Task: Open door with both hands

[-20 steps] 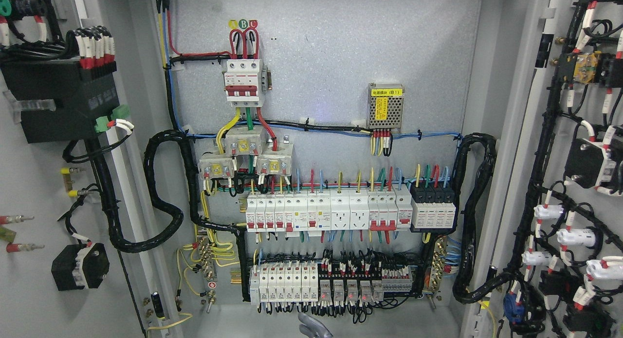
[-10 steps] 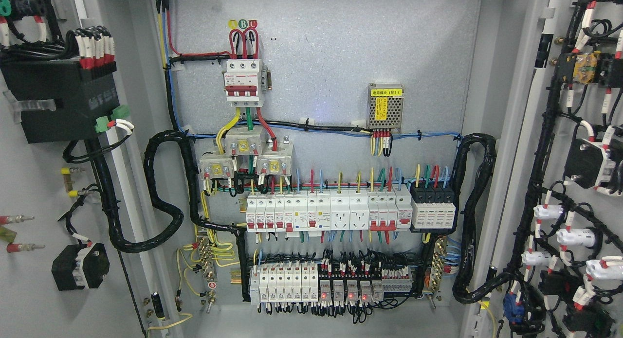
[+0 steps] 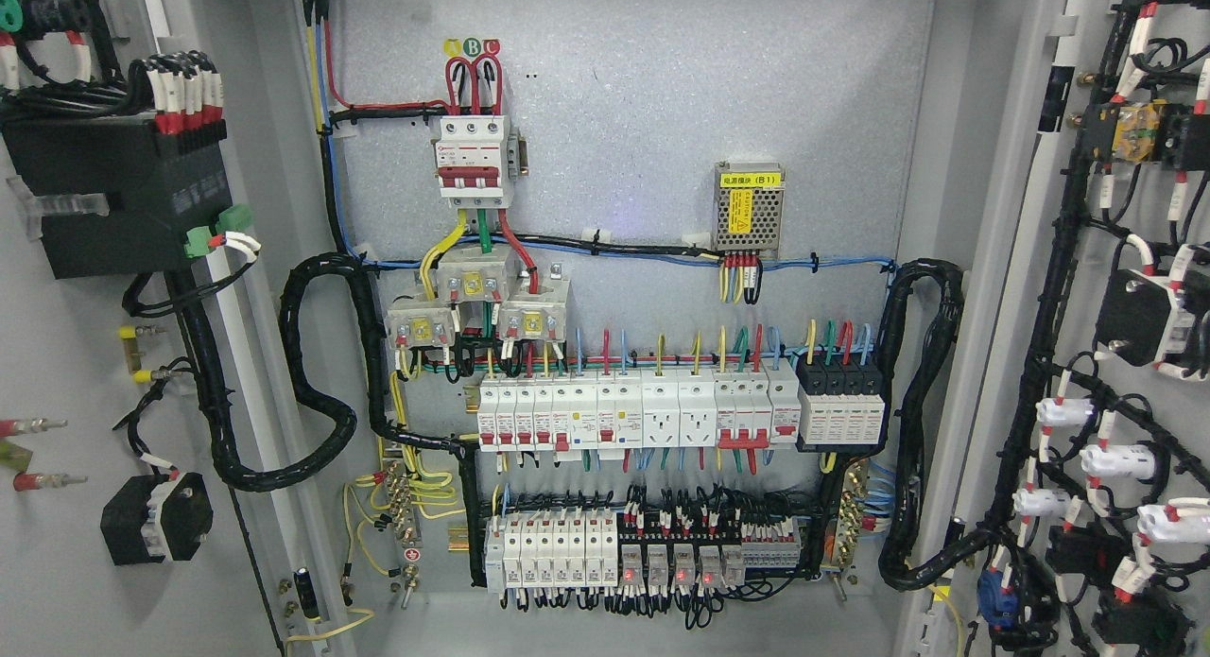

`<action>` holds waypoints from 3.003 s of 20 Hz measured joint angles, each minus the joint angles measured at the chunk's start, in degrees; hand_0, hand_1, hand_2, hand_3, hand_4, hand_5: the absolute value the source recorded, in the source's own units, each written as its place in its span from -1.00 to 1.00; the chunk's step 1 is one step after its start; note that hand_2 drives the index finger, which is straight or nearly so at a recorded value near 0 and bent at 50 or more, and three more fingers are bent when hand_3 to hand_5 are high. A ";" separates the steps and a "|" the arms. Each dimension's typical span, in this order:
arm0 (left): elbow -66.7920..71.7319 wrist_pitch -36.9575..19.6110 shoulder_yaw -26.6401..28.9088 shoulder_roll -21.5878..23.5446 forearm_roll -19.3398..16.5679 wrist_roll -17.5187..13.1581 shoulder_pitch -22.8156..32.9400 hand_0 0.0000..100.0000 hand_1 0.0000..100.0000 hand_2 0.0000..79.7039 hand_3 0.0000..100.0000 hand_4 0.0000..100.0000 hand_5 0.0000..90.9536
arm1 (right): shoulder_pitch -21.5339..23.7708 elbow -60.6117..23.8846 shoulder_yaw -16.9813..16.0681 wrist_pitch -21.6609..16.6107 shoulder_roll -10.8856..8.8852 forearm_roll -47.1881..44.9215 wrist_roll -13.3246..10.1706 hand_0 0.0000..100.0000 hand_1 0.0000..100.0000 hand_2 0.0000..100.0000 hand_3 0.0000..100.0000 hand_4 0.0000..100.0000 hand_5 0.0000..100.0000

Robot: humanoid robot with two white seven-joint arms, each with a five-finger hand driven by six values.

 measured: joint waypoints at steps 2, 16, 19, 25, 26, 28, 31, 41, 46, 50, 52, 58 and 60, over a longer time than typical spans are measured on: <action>-0.64 1.90 1.41 -0.96 1.48 -0.04 -0.01 -0.42 -1.00 -0.93 -0.94 -0.94 -1.00 | 0.82 0.13 -1.40 0.25 -0.46 -1.51 0.09 -0.56 -1.00 -1.00 -1.00 -1.00 -1.00; -0.78 8.97 11.67 -8.36 4.78 -1.59 -0.74 -0.42 -1.00 -0.93 -0.94 -0.93 -1.00 | 2.14 2.89 -7.37 0.63 -2.96 -5.94 0.25 -0.56 -1.00 -1.00 -1.00 -1.00 -1.00; -0.10 9.03 13.52 -9.32 4.93 -2.52 -1.00 -0.42 -1.00 -0.93 -0.94 -0.93 -1.00 | 2.22 3.20 -8.28 0.39 -3.61 -7.01 0.25 -0.56 -1.00 -1.00 -1.00 -1.00 -1.00; 1.96 9.06 16.70 -10.90 5.35 -2.97 -1.76 -0.42 -1.00 -0.93 -0.94 -0.93 -1.00 | 2.78 3.51 -9.60 -0.01 -4.77 -8.32 0.47 -0.56 -1.00 -1.00 -1.00 -1.00 -1.00; 2.22 9.22 17.25 -11.09 5.43 -2.99 -1.92 -0.42 -1.00 -0.93 -0.94 -0.93 -1.00 | 2.92 3.53 -9.76 -0.04 -4.94 -8.43 0.53 -0.56 -1.00 -1.00 -1.00 -1.00 -1.00; 2.69 9.47 18.35 -11.42 6.13 -3.01 -2.19 -0.42 -1.00 -0.93 -0.94 -0.93 -1.00 | 3.28 3.58 -10.05 -0.11 -5.27 -8.74 0.73 -0.56 -1.00 -1.00 -1.00 -1.00 -1.00; 3.41 9.61 19.91 -11.79 8.04 -3.02 -2.49 -0.42 -1.00 -0.93 -0.94 -0.93 -1.00 | 3.85 3.67 -10.41 -0.12 -5.77 -10.11 1.60 -0.56 -1.00 -1.00 -1.00 -1.00 -1.00; 5.66 9.68 25.55 -12.15 11.30 -4.33 -2.99 -0.42 -1.00 -0.93 -0.94 -0.93 -1.00 | 4.69 3.90 -11.39 -0.12 -8.42 -12.82 3.56 -0.56 -1.00 -1.00 -1.00 -1.00 -1.00; 7.52 9.70 28.69 -11.31 13.14 -5.90 -3.33 -0.42 -1.00 -0.93 -0.94 -0.93 -1.00 | 4.87 4.08 -11.89 0.27 -9.49 -16.31 5.36 -0.56 -1.00 -1.00 -1.00 -1.00 -1.00; 9.52 9.74 31.36 -9.82 15.81 -6.68 -3.64 -0.42 -1.00 -0.93 -0.94 -0.93 -1.00 | 5.30 4.32 -12.51 0.29 -10.43 -18.39 6.35 -0.56 -1.00 -1.00 -1.00 -1.00 -1.00; 10.63 9.74 32.41 -9.00 16.86 -6.87 -4.07 -0.42 -1.00 -0.93 -0.94 -0.93 -1.00 | 5.50 4.52 -12.78 0.29 -10.78 -18.97 7.19 -0.56 -1.00 -1.00 -1.00 -1.00 -1.00; 15.33 9.75 34.76 -5.86 20.21 -7.96 -6.29 -0.42 -1.00 -0.93 -0.94 -0.93 -1.00 | 5.89 4.98 -13.53 0.29 -11.95 -19.94 8.04 -0.56 -1.00 -1.00 -1.00 -1.00 -1.00; 17.04 9.79 35.38 -4.61 21.37 -8.27 -7.11 -0.42 -1.00 -0.93 -0.94 -0.93 -1.00 | 5.96 5.09 -13.73 0.18 -12.33 -20.19 8.15 -0.56 -1.00 -1.00 -1.00 -1.00 -1.00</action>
